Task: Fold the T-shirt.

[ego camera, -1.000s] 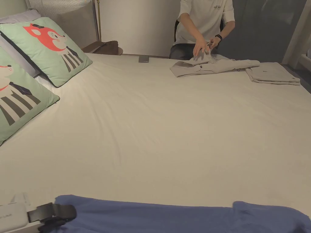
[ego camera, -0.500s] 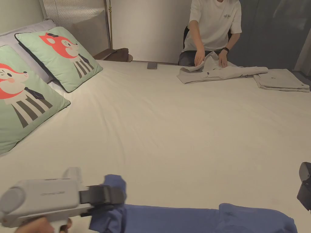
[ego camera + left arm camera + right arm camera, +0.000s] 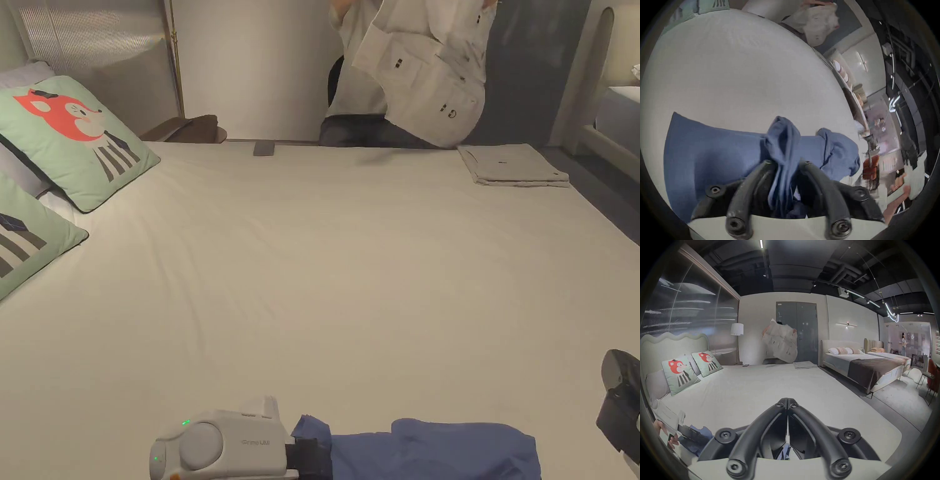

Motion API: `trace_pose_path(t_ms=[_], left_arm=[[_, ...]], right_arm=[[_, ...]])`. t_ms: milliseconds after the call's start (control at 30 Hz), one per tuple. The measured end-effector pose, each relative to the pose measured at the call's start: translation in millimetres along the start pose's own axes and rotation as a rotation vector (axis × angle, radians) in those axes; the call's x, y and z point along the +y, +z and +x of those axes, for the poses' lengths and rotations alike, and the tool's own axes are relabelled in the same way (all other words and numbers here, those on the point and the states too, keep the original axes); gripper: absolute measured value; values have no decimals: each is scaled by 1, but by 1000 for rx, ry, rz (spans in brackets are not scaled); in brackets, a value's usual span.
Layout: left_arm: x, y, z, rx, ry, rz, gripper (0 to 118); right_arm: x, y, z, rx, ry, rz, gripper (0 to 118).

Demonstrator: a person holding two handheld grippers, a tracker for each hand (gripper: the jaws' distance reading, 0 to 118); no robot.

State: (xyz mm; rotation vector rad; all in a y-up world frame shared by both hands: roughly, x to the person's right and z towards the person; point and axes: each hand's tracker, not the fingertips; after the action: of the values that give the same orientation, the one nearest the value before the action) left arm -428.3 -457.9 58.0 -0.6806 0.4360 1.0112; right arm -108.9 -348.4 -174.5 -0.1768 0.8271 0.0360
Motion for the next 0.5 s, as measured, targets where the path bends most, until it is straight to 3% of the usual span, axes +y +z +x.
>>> trace_pose_path(t_ms=[67, 100, 133, 200, 267, 400, 500], left_arm=[[1, 7, -3, -78, 60, 34, 55], [1, 13, -3, -116, 78, 67, 79], [0, 20, -2, -114, 76, 103, 93], [-4, 38, 1, -97, 54, 226, 97], [-12, 54, 4, -23, -11, 324, 90], [-39, 51, 25, 253, -219, 365, 9], [-64, 31, 35, 337, -343, 331, 8]], right_arm=[[-1, -1, 1, -4, -6, -3, 0], [-2, -1, 1, -2, -11, -6, 0], [-2, -1, 1, -1, -13, -8, 0], [-4, -2, 1, 4, -15, -12, 0], [-5, -2, 0, 9, -21, -14, 0], [-9, -5, 0, 15, -34, -22, 0], [-11, -7, 1, 18, -37, -29, 0]])
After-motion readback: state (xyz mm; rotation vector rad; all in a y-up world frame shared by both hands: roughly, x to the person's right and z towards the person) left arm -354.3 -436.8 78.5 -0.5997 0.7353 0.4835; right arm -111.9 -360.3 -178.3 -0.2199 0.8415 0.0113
